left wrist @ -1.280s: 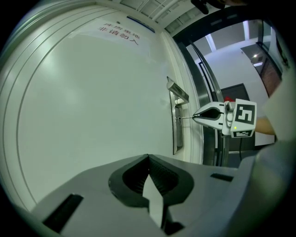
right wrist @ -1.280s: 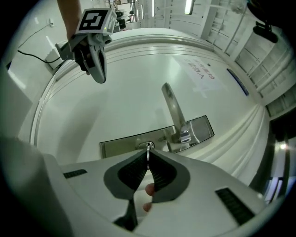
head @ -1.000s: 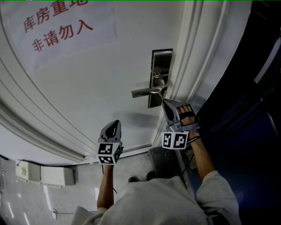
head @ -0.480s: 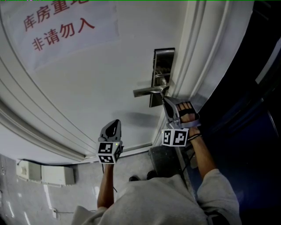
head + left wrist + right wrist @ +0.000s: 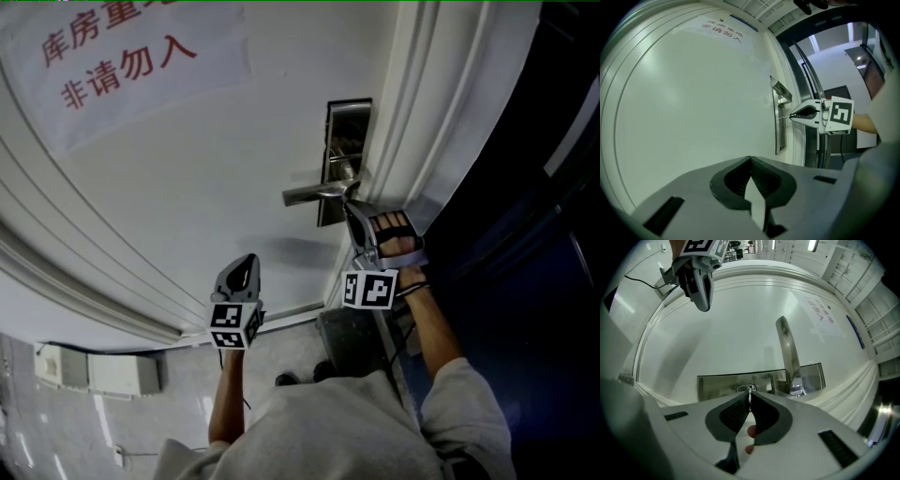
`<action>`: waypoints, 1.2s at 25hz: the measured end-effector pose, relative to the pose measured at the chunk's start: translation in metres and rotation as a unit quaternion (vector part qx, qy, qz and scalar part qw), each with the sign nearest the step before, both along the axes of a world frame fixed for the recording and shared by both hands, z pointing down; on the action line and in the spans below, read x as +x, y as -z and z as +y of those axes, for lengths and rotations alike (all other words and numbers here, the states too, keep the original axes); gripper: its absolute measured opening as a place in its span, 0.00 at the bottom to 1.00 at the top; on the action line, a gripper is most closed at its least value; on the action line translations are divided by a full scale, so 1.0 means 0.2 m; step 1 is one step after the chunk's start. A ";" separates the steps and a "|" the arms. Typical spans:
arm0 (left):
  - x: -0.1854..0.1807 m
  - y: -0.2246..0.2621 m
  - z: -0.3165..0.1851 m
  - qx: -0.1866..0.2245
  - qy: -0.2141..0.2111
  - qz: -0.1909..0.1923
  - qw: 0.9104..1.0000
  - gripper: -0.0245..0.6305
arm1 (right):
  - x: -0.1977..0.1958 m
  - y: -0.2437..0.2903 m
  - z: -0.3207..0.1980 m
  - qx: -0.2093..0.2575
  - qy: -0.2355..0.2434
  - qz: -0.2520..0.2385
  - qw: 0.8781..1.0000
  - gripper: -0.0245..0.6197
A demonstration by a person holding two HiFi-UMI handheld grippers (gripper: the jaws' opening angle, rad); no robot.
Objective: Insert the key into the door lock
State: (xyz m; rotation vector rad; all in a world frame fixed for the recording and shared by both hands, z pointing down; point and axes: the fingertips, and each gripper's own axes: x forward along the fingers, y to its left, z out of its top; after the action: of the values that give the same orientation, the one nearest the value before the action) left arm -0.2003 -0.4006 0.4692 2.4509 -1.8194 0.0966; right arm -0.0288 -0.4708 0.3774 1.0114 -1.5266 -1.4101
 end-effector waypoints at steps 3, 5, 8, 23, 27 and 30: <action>-0.01 0.00 -0.01 0.001 -0.001 0.001 1.000 0.06 | -0.01 0.00 -0.01 0.005 -0.002 0.001 1.000 0.08; -0.01 0.00 -0.01 0.000 0.000 0.001 1.000 0.06 | -0.01 -0.01 -0.02 0.011 -0.006 0.003 1.000 0.08; -0.01 -0.02 0.00 -0.003 0.000 0.000 1.000 0.06 | -0.03 -0.02 -0.04 0.018 -0.011 0.004 1.000 0.08; -0.10 -0.03 0.01 -0.006 0.015 -0.001 1.000 0.06 | -0.07 -0.01 -0.11 0.019 -0.011 0.001 1.000 0.08; -0.07 -0.02 0.00 -0.005 0.010 -0.004 1.000 0.06 | -0.07 -0.01 -0.11 0.020 -0.009 -0.002 1.000 0.08; -0.05 -0.02 0.00 -0.006 0.005 -0.006 1.000 0.06 | -0.07 -0.01 -0.11 0.022 -0.007 -0.003 1.000 0.08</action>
State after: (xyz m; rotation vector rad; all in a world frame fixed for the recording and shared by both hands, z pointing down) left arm -0.2097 -0.4010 0.4730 2.4375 -1.8310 0.1203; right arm -0.0419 -0.4925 0.3797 1.0511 -1.4961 -1.4377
